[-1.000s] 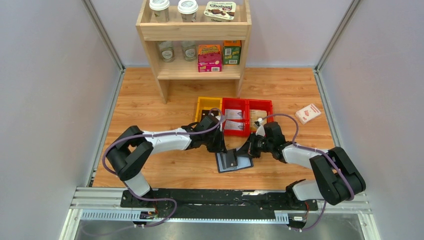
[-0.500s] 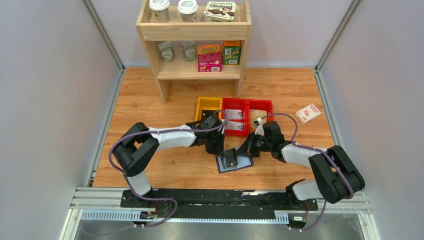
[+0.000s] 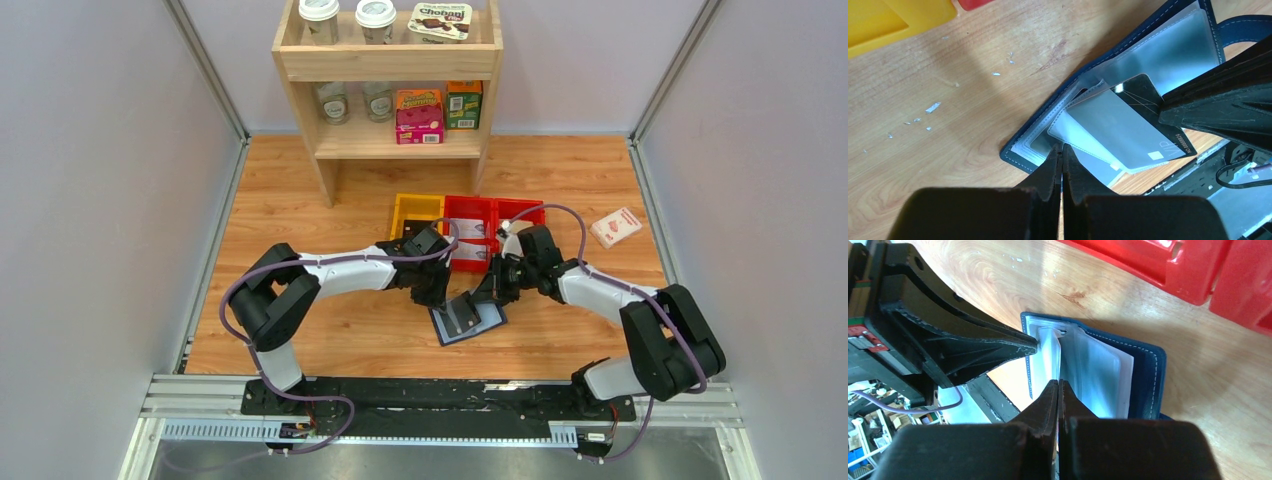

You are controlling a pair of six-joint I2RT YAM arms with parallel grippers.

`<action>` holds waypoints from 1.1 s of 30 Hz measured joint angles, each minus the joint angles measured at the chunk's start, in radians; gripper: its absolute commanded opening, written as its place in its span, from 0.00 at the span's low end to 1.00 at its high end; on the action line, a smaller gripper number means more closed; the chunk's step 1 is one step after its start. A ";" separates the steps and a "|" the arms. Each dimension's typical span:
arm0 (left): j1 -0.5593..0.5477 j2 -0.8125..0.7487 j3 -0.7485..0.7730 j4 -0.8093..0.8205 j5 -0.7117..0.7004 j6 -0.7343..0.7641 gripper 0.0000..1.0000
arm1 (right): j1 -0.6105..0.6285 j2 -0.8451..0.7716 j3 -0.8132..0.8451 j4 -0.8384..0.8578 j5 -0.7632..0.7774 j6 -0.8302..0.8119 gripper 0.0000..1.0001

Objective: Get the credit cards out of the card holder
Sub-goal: Remove the credit card from the card holder.

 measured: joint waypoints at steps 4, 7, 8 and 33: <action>0.000 0.001 0.003 -0.003 -0.014 0.005 0.00 | 0.000 0.008 0.008 -0.028 0.011 -0.027 0.00; 0.000 -0.001 0.003 -0.003 -0.024 0.005 0.00 | -0.001 0.009 0.007 -0.025 0.011 -0.023 0.00; 0.000 -0.002 0.003 -0.002 -0.028 0.005 0.00 | -0.001 0.009 0.006 -0.023 0.011 -0.018 0.00; -0.027 -0.081 -0.094 0.054 0.043 -0.021 0.03 | 0.061 -0.050 -0.151 0.222 0.108 0.275 0.00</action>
